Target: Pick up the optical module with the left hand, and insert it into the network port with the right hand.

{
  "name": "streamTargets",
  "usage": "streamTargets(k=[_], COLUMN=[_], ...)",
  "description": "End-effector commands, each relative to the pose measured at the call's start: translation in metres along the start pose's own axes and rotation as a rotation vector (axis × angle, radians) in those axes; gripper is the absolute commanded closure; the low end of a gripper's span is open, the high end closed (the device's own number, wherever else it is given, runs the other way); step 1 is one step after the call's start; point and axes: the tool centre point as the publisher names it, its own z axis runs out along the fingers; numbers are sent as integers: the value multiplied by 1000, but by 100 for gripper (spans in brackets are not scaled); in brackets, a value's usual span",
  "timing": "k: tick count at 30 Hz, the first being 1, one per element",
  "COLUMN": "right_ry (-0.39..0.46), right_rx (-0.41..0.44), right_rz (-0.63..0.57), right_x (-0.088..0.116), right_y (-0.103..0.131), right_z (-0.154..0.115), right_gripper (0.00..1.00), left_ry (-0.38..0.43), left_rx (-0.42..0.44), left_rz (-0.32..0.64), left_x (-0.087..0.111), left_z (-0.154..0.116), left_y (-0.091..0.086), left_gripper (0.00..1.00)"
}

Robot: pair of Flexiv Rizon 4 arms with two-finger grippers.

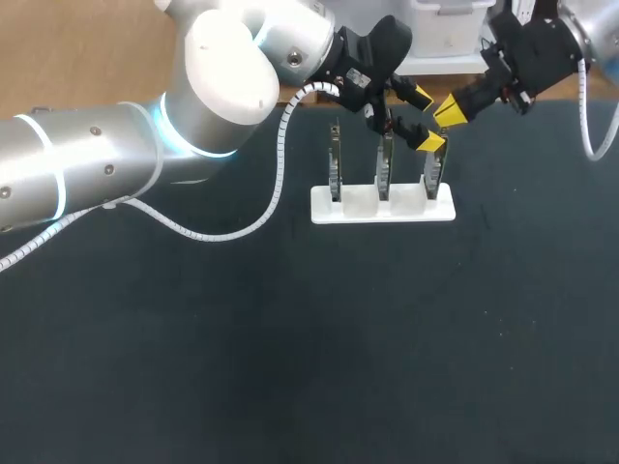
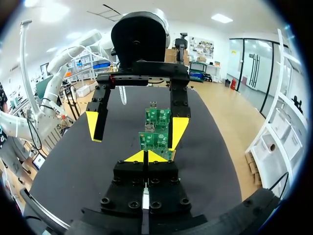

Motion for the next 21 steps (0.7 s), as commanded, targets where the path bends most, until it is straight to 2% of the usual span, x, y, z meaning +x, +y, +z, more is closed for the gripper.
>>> streamTargets(k=[1, 14, 21], right_ry=[-1, -2, -24], right_rx=[-5, -3, 9], right_rz=[3, 10, -14], right_x=[6, 8, -3], right_y=[-2, 0, -1], right_z=[2, 3, -2], right_gripper=[100, 100, 100], left_ry=[6, 6, 6], left_rx=[2, 2, 2], left_rz=[-2, -2, -2], left_x=[-1, -1, -1], left_z=[1, 1, 1], left_y=[1, 1, 1], left_gripper=[0, 0, 0])
